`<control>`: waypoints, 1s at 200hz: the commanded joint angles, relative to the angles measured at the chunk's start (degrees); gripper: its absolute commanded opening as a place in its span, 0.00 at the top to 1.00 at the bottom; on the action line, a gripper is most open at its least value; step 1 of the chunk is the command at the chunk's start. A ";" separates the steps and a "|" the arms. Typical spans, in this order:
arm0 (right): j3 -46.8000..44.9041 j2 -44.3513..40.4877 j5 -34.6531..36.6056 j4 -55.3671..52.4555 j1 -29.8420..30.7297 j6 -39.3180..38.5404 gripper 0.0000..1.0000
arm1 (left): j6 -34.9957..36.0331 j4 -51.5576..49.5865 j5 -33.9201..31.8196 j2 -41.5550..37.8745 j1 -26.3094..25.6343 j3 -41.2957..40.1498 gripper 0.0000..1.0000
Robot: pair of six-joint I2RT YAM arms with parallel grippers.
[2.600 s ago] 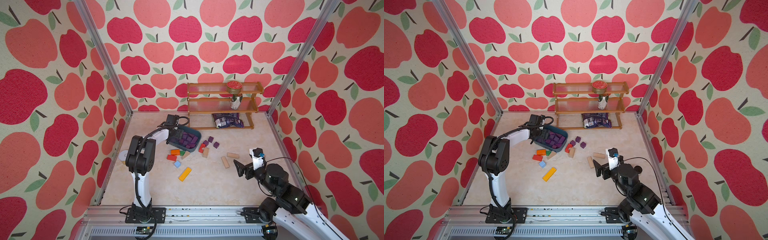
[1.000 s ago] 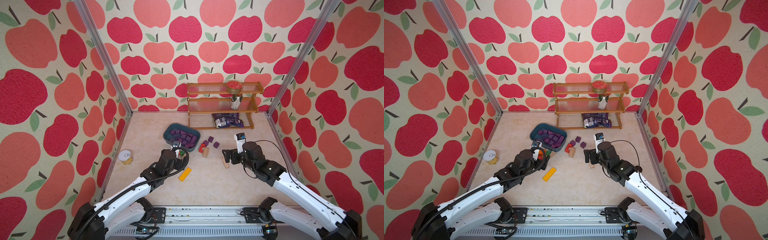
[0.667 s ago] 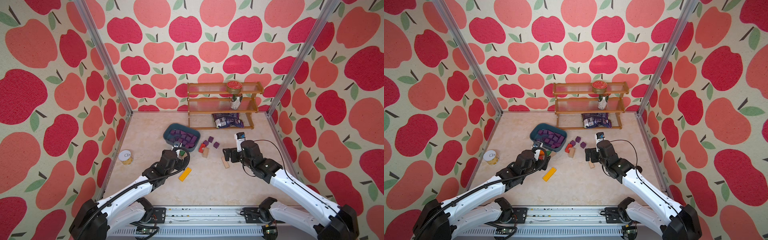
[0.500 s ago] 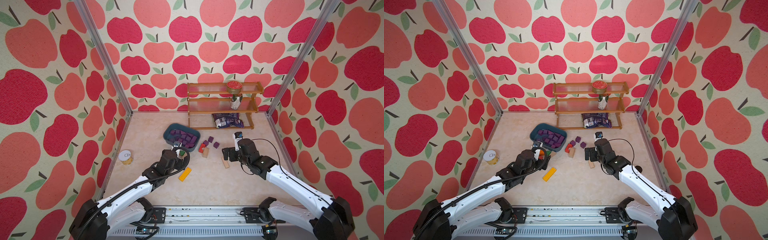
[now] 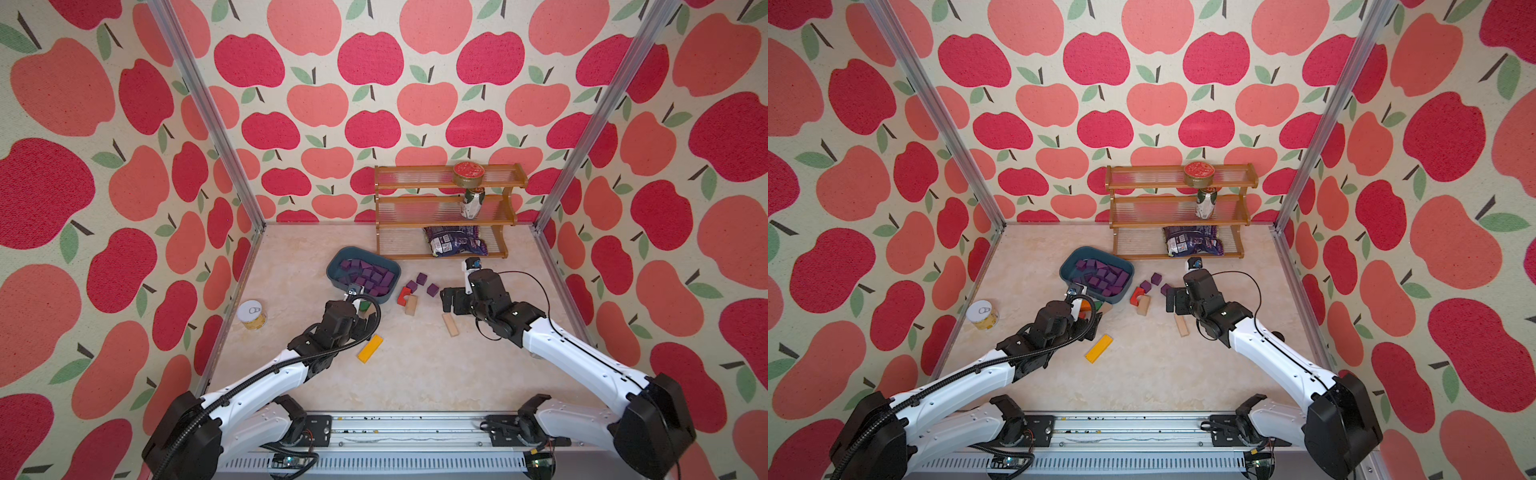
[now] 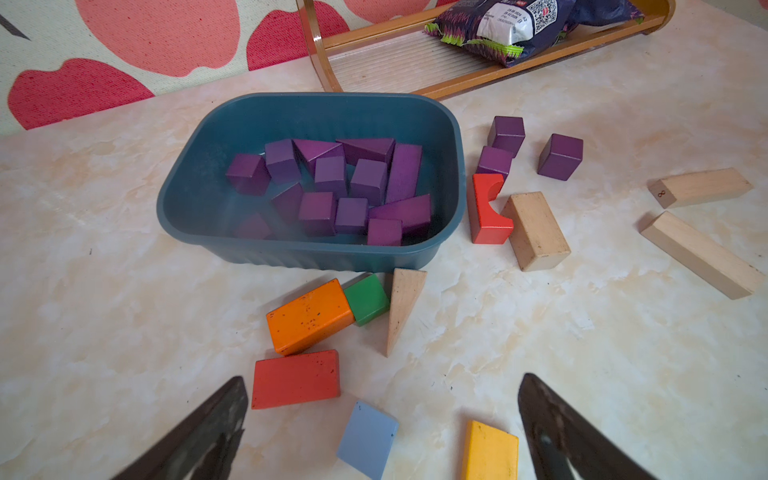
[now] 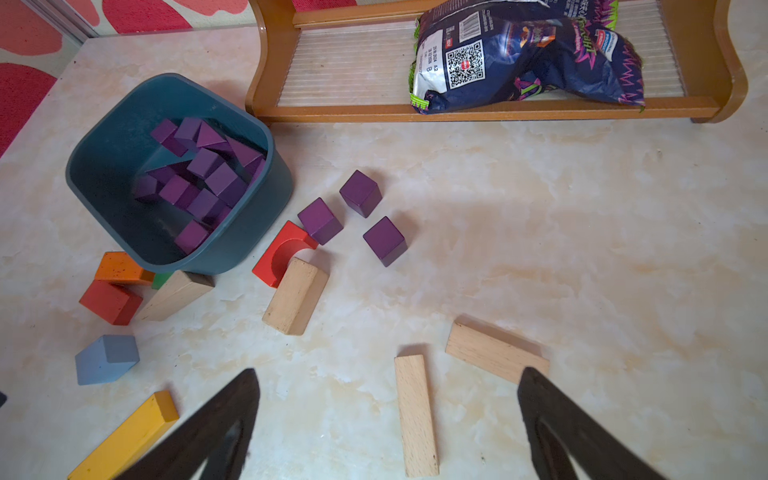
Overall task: Pick purple bricks into the storage bin
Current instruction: Pick up the building block from the center of the board.
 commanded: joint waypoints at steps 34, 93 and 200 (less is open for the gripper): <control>3.28 -0.64 1.46 -3.49 -1.69 0.90 0.01 | -0.89 1.53 -0.31 0.55 0.62 -0.69 0.01; 0.57 -1.42 1.49 -3.24 -4.67 4.08 0.01 | -0.99 1.48 -0.66 -0.26 0.97 -1.05 0.01; 4.60 0.94 3.30 -6.85 -8.22 3.21 0.01 | -2.33 3.75 2.29 -3.19 3.62 -3.42 0.01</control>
